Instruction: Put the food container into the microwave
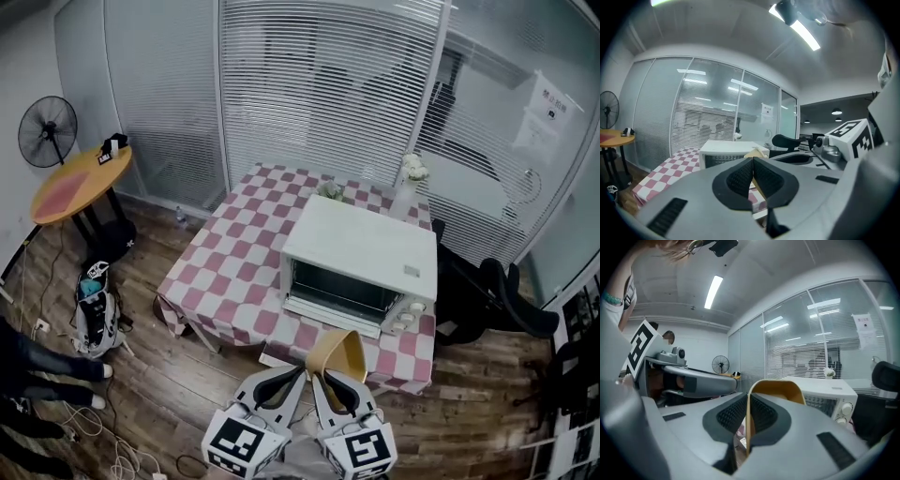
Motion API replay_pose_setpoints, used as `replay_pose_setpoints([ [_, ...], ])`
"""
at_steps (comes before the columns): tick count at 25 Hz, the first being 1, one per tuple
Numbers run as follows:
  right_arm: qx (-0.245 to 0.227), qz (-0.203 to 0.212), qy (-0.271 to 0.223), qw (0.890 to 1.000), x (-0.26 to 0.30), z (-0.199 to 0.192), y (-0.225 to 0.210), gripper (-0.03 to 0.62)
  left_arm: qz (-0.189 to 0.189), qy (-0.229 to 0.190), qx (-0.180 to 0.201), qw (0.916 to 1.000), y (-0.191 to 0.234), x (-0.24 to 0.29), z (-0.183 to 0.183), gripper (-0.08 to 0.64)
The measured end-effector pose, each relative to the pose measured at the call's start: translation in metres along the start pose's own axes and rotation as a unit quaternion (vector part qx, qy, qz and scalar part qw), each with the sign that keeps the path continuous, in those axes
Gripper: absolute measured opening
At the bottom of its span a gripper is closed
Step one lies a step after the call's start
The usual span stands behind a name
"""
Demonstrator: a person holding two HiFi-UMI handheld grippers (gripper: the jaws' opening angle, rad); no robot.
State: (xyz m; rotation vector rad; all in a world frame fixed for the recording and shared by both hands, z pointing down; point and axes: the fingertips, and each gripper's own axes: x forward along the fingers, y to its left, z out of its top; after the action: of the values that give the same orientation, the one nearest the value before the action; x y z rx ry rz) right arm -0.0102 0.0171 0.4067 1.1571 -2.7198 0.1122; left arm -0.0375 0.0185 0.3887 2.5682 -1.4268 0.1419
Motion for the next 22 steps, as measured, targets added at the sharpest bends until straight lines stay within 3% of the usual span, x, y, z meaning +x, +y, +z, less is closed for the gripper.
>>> replay_pose_setpoints([
  [11,0.004,0.021,0.003,1.0,0.062,0.007,-0.073,0.012,0.019,0.021,-0.001,0.9996,0.044,0.084,0.018,0.011],
  [22,0.014,0.067,0.041,0.997,0.08,-0.004,-0.105,0.012,0.038,0.034,0.002,0.9987,0.061,0.14,0.022,0.012],
])
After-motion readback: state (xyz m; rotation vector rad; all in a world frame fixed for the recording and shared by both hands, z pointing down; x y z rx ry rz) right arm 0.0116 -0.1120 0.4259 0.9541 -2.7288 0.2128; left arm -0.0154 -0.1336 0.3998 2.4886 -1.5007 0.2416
